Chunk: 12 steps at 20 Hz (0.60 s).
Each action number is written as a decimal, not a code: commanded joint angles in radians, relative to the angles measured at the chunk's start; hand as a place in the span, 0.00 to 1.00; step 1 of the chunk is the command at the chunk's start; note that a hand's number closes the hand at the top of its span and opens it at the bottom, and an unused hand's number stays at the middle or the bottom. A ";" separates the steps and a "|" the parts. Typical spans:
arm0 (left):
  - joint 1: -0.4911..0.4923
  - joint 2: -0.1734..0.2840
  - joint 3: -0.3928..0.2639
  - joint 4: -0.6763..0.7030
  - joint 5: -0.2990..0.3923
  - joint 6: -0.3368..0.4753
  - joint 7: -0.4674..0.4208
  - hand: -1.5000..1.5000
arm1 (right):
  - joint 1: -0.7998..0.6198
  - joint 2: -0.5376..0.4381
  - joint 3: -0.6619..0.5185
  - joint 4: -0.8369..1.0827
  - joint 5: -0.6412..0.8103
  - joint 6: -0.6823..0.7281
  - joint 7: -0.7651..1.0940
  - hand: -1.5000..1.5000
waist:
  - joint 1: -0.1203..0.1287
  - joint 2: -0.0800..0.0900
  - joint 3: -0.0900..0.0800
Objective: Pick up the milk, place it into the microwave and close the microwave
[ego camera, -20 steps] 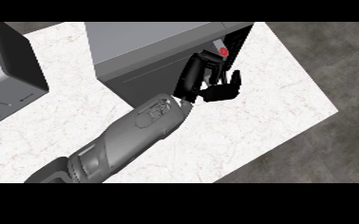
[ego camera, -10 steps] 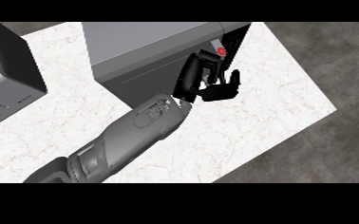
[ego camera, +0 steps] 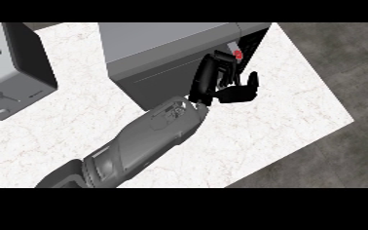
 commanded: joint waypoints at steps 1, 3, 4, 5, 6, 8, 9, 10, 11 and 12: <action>-0.013 0.035 0.078 0.143 0.028 0.022 0.010 1.00 | 0.002 -0.009 -0.035 -0.002 -0.015 -0.020 0.004 0.00 | 0.035 0.010 -0.002; -0.009 0.051 0.065 0.161 0.037 0.014 0.014 1.00 | 0.001 -0.023 -0.053 -0.014 -0.019 -0.019 0.006 0.00 | 0.044 0.006 -0.003; -0.008 0.057 0.067 0.163 0.045 0.006 0.007 1.00 | 0.017 -0.020 -0.055 -0.009 -0.022 -0.022 0.012 0.00 | 0.050 0.007 -0.003; 0.001 0.070 0.054 0.170 0.048 -0.014 0.005 1.00 | 0.012 -0.025 -0.057 -0.022 -0.023 -0.023 0.013 0.00 | 0.060 0.011 -0.004; 0.004 0.074 0.048 0.180 0.052 -0.020 0.008 1.00 | 0.017 -0.019 -0.064 -0.027 -0.032 -0.024 0.009 0.00 | 0.065 0.007 -0.003; 0.001 0.079 0.032 0.188 0.056 -0.043 0.000 1.00 | 0.018 -0.032 -0.077 -0.024 -0.036 -0.027 0.018 0.00 | 0.079 0.013 -0.004; -0.004 0.088 0.018 0.196 0.054 -0.053 0.003 1.00 | 0.023 -0.029 -0.078 -0.032 -0.045 -0.026 0.019 0.00 | 0.079 0.011 -0.002; -0.001 0.098 0.026 0.198 0.066 -0.058 0.000 0.00 | 0.025 -0.035 -0.094 -0.030 -0.045 -0.032 0.019 0.00 | 0.086 0.011 -0.004; -0.004 0.090 0.026 0.200 0.069 -0.056 -0.009 0.00 | 0.031 -0.033 -0.089 -0.029 -0.048 -0.034 0.025 0.00 | 0.100 0.012 -0.004; -0.010 0.096 0.026 0.202 0.075 -0.055 -0.010 0.00 | 0.036 -0.033 -0.092 -0.035 -0.048 -0.039 0.029 0.00 | 0.106 0.008 -0.004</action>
